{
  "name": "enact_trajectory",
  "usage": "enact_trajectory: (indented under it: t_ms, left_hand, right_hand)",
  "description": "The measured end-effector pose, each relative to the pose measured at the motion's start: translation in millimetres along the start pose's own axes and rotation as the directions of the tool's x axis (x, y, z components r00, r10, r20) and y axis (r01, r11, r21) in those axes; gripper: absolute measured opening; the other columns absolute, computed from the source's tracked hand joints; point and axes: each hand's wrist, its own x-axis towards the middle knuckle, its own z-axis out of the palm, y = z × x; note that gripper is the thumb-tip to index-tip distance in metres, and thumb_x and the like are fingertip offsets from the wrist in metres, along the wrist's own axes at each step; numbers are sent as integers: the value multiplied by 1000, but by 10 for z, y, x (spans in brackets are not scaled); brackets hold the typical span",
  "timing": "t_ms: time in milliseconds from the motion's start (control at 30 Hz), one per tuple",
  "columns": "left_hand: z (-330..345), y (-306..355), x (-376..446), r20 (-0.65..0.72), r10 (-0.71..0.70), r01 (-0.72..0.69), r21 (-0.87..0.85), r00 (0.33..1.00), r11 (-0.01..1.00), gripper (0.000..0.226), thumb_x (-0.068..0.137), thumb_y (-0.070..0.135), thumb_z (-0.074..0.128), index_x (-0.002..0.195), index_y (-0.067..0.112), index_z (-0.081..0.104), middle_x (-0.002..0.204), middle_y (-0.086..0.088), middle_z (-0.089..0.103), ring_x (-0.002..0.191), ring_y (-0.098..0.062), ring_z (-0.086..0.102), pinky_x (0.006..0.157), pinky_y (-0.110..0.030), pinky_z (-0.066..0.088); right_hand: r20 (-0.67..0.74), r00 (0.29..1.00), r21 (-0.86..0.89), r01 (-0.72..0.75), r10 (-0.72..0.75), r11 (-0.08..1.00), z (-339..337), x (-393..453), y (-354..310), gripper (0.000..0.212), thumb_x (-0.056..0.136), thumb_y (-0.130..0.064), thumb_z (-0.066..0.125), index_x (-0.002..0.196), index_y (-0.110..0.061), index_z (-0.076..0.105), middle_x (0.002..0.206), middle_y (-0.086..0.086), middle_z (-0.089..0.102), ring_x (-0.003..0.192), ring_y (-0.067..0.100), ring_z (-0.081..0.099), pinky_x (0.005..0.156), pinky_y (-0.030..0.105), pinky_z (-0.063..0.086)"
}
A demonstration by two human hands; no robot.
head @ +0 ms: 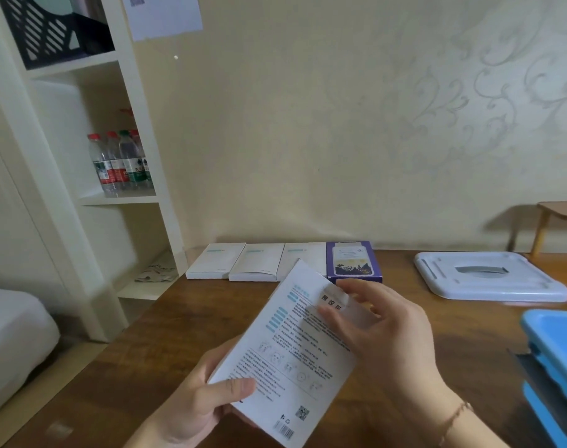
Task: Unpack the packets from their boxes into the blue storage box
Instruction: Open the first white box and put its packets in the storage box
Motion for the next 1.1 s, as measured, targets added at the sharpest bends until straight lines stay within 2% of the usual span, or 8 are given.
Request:
enact_trajectory:
  t_ms: [67,267,333,467,633,767,967,1100]
  left_hand:
    - [42,17,-1,11,7,-7,10,1000,1000,56,82,22,77,133,28,56,129,-16,61,123,-36,56,96,-37,49]
    - [86,44,-8,1,14,-14,25,1000,1000,55,80,24,78,130,30,59,128,-13,64,122,-33,57,94,-35,50]
    - [90,57,-21,-3,6,-6,27,1000,1000,54,78,26,80,128,32,60,126,-11,65,121,-31,58,93,-33,51]
    - [101,74,-40,7,2,-2,20,1000,1000,54,78,27,81,128,33,60,127,-10,65,121,-29,59,91,-30,52]
    - [107,74,-57,-8,3,-3,60,1000,998,56,80,27,78,132,27,58,129,-14,63,122,-33,58,93,-33,51]
    - [113,90,-66,2,-4,4,60,1000,998,54,80,27,79,130,29,59,126,-13,65,120,-31,59,91,-30,51]
    - [152,126,-77,12,-15,14,72,1000,997,50,78,33,81,124,38,62,121,-4,68,118,-22,61,89,-24,52]
    - [141,105,-79,-7,-13,14,74,1000,997,52,77,31,81,126,32,62,121,-9,68,118,-26,61,90,-27,51]
  right_hand:
    - [3,1000,-18,-3,3,1000,9,10,-3,38,68,-67,68,97,-42,69,82,-42,56,84,-10,60,57,12,48]
    - [82,988,43,-133,129,990,6,14,57,34,72,-59,70,98,-38,72,80,-29,65,68,-3,65,54,25,57]
    - [124,987,-20,-104,106,994,-19,5,17,37,73,-64,62,100,-42,69,81,-31,62,64,-2,65,51,22,56]
    - [130,992,-224,31,-2,974,-53,-4,-65,43,71,-63,64,103,-35,72,83,-22,69,55,-2,58,48,7,38]
    - [122,993,-242,22,8,970,-36,-15,-58,33,74,-48,74,102,-31,73,83,-19,70,58,4,63,47,15,47]
    - [133,991,-257,36,-2,966,-55,-18,-80,31,73,-52,73,94,-30,70,79,-18,69,53,3,61,44,6,35]
    - [151,989,-260,26,14,965,-36,-26,-32,32,78,-54,60,98,-30,68,83,-16,69,60,9,65,49,27,55]
    - [207,978,-263,48,8,964,-52,-35,-31,35,76,-60,62,98,-34,63,82,-24,60,57,6,64,45,10,45]
